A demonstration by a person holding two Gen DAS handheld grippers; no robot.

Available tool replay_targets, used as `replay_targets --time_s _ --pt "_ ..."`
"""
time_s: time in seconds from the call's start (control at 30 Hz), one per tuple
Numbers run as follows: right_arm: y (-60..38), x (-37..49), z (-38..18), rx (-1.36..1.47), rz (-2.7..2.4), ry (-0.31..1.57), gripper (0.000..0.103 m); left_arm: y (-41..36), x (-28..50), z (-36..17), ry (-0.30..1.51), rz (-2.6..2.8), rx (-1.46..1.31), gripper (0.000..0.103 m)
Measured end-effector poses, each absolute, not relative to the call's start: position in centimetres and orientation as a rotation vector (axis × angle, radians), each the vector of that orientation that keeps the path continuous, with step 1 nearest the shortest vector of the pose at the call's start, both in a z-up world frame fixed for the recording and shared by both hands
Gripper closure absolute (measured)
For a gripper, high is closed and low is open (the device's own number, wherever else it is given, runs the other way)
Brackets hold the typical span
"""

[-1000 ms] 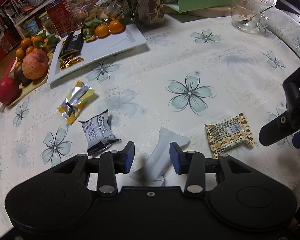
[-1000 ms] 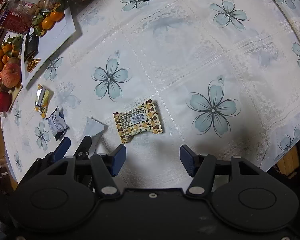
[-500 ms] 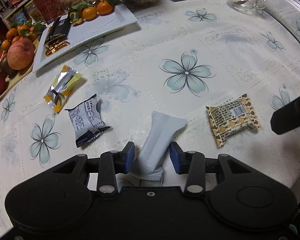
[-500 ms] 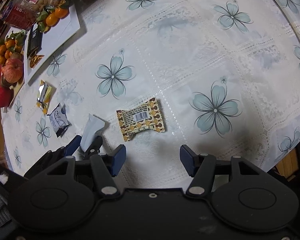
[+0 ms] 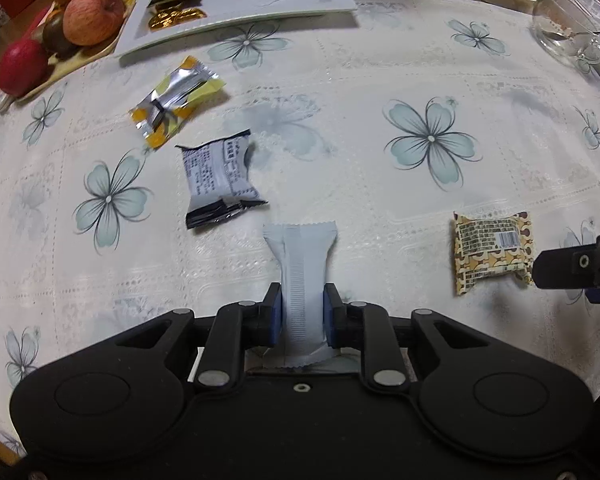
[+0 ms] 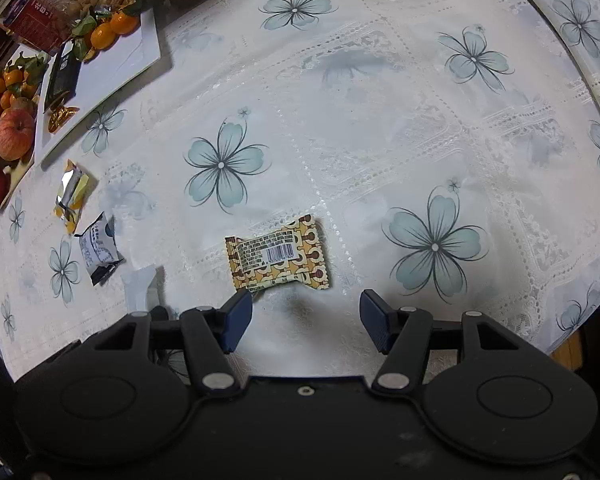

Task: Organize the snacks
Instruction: 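Grasp the white bar with the left tool while the right tool grasps the brown-patterned packet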

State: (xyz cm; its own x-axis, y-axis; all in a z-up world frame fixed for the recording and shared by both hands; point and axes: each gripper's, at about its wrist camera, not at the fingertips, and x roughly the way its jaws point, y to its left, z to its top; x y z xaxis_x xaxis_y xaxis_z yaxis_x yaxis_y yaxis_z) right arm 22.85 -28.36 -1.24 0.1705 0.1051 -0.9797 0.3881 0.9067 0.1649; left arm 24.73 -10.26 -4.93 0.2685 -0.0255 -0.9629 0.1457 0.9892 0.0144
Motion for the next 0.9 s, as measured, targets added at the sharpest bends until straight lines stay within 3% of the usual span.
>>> replay_targets --time_s 0.9 --pt "-24.1 25.8 -6.3 0.252 -0.285 1.385 0.034 -3.7 23.2 -3.7 1.341 -0.004 0.063 0.073"
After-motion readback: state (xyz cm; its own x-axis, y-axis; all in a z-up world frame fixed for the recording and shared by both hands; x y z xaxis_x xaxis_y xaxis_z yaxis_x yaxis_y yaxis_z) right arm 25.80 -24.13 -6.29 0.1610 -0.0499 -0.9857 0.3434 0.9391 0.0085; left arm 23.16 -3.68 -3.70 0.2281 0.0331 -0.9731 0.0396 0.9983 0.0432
